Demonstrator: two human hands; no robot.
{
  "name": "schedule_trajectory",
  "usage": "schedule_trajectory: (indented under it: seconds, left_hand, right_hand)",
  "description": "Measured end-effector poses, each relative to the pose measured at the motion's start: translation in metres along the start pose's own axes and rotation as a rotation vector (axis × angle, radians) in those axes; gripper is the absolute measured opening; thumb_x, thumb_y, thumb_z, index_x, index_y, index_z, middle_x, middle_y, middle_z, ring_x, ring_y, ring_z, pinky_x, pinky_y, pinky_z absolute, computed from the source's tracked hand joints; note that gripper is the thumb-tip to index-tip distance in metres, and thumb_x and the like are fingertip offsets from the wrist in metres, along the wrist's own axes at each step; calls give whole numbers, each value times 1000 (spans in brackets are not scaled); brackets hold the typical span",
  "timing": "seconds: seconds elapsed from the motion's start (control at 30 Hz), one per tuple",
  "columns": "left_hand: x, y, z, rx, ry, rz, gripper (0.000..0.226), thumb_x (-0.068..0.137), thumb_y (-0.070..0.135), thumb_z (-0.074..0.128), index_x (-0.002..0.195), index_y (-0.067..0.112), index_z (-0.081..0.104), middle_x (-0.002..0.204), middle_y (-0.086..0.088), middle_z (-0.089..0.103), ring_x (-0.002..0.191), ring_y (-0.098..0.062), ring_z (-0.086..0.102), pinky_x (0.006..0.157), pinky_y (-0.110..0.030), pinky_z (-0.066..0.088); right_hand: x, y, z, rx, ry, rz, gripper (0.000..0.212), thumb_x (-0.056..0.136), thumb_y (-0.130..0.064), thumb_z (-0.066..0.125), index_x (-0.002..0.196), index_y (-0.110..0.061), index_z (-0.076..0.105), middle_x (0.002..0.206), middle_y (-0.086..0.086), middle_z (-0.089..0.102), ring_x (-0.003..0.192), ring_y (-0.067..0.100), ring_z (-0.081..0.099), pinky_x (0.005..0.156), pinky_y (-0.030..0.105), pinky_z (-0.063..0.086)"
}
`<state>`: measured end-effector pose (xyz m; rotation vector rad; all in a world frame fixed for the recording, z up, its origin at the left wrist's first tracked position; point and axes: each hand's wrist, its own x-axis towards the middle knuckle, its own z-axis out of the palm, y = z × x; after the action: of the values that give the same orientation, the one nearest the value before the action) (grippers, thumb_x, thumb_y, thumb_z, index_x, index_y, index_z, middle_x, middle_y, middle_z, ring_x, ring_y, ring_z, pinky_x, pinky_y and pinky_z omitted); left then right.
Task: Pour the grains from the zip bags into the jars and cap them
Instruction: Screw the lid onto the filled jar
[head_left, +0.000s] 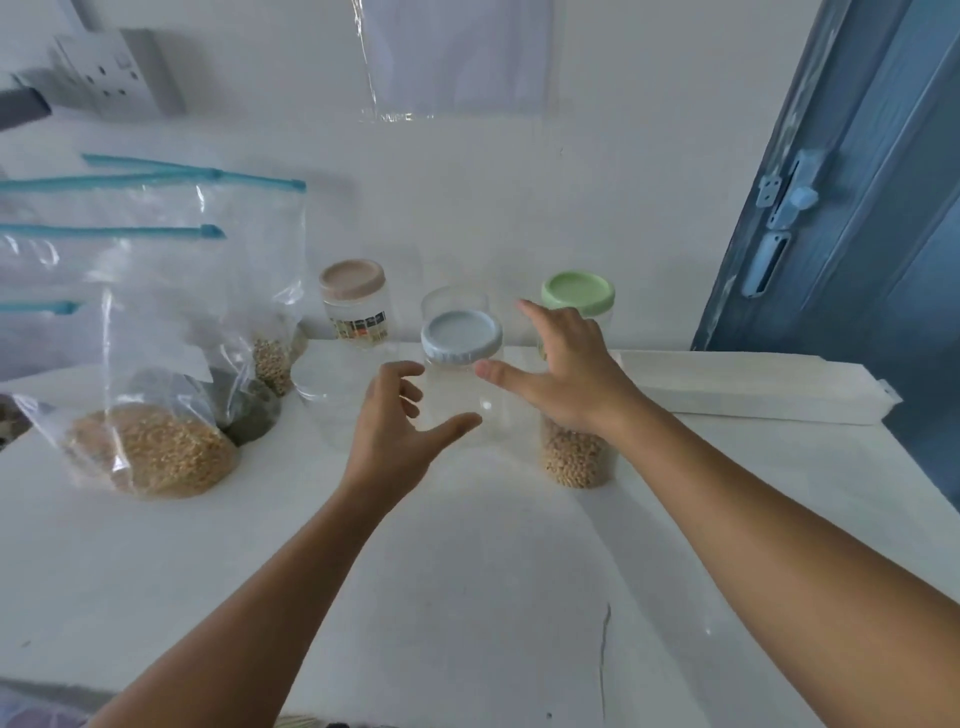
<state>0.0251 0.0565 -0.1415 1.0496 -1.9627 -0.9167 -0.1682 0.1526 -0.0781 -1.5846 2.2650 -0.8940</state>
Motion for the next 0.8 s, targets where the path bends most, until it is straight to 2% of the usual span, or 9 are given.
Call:
schedule_trajectory:
  seconds: [0.1, 0.2, 0.27, 0.37, 0.5, 0.57, 0.67, 0.73, 0.8]
  left_hand:
    - [25, -2, -13, -10, -36, 51, 100, 62, 57, 94, 141, 32, 39, 131, 3, 46, 113, -4, 51, 97, -28, 49]
    - [52, -10, -24, 41, -184, 52, 125, 55, 66, 93, 155, 30, 27, 148, 2, 38, 132, -15, 45, 112, -39, 45]
    - [65, -15, -29, 59, -316, 30, 135, 50, 72, 92, 158, 31, 23, 153, 3, 37, 137, -17, 42, 115, -45, 44]
    - [74, -19, -35, -26, -433, 70, 125, 50, 65, 97, 152, 31, 34, 144, 9, 50, 130, -12, 52, 110, -44, 49]
    - [71, -19, -38, -138, -469, 133, 103, 60, 35, 102, 142, 28, 40, 125, 17, 59, 115, 2, 58, 97, -31, 53]
    - [67, -24, -38, -152, -464, 155, 101, 57, 41, 102, 138, 31, 44, 123, 19, 61, 114, 0, 60, 96, -32, 54]
    - [60, -30, -36, -186, -456, 177, 98, 53, 50, 101, 134, 34, 48, 122, 18, 65, 111, -1, 64, 93, -35, 58]
    - [58, -30, -34, -205, -474, 204, 96, 53, 54, 101, 134, 36, 52, 122, 15, 68, 111, -5, 67, 91, -42, 60]
    - [57, -30, -33, -197, -496, 251, 85, 57, 49, 100, 131, 35, 59, 119, 11, 72, 108, -11, 71, 90, -48, 61]
  right_hand:
    - [22, -21, 16, 23, -58, 69, 107, 76, -86, 63, 161, -31, 26, 161, 3, 35, 150, 26, 31, 117, 47, 36]
    - [35, -35, 32, 44, -37, 151, 114, 58, -100, 62, 149, -33, 43, 143, -5, 54, 130, 20, 56, 104, 47, 51]
    - [36, -40, 39, 25, 5, 167, 107, 60, -92, 69, 145, -30, 47, 135, -7, 55, 120, 16, 58, 98, 43, 53]
    - [27, -50, 43, 28, 46, 154, 94, 67, -72, 82, 143, -28, 49, 130, -9, 56, 114, 13, 59, 97, 40, 53]
    - [10, -63, 39, 76, -52, 153, 87, 73, -58, 87, 147, -33, 48, 128, -15, 57, 112, 7, 60, 94, 30, 51]
    - [5, -70, 37, 84, -99, 194, 86, 73, -65, 84, 146, -35, 47, 126, -19, 57, 111, 3, 60, 92, 28, 50]
    - [5, -85, 42, -61, -61, 231, 96, 60, -91, 71, 135, -34, 55, 120, -15, 60, 109, 10, 61, 85, 32, 49]
    - [6, -90, 51, -209, 3, 228, 96, 58, -94, 67, 129, -30, 57, 117, -10, 57, 107, 15, 57, 83, 34, 46]
    - [2, -93, 54, -251, 47, 220, 91, 60, -90, 69, 128, -30, 57, 116, -11, 55, 108, 15, 53, 89, 37, 48]
